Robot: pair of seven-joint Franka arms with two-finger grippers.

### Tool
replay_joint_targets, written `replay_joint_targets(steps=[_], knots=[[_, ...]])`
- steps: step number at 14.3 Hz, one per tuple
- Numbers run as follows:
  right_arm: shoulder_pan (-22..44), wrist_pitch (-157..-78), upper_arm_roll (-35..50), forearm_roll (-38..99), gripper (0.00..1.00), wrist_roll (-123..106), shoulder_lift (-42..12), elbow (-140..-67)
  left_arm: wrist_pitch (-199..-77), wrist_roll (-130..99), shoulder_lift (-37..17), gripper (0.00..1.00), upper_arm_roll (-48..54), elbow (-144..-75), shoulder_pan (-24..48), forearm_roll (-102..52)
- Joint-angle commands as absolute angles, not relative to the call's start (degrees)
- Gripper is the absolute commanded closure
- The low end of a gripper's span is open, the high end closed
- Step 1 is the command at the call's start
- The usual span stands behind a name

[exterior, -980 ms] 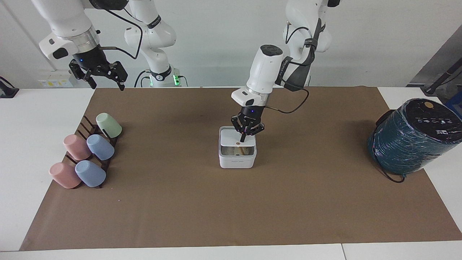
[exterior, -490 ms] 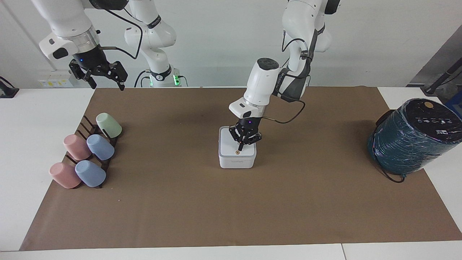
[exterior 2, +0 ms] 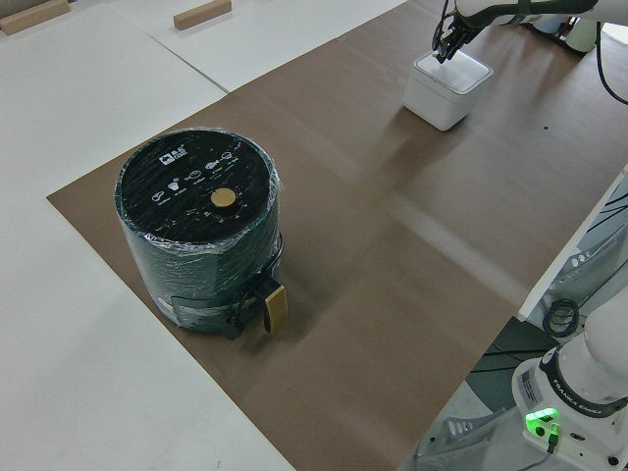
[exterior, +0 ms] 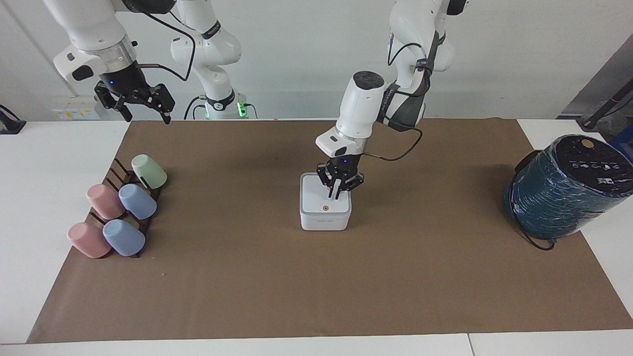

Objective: Close trash can lid

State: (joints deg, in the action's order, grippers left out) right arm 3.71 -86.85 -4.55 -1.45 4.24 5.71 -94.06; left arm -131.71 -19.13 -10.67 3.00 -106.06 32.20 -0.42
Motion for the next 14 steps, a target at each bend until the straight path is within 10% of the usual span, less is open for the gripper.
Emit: replay_joint_targets(steps=[1,3,14], knots=[[3.7,-86.0,-4.7,-0.6,0.0,3.4,6.6,-94.4,-122.5,-18.9,-4.1,0.2,2.9,-107.8,29.0,0.6],[3.7,-86.0,-4.7,-0.6,0.0,3.4,6.6,-94.4,-117.7,-17.4,-1.1,0.0,3.0,-107.8,25.4,0.6],[3.7,-86.0,-4.7,-0.6,0.0,3.4,6.6,-94.4,-100.6,-1.0,2.6,0.0,2.9,-96.1,6.1,0.6]])
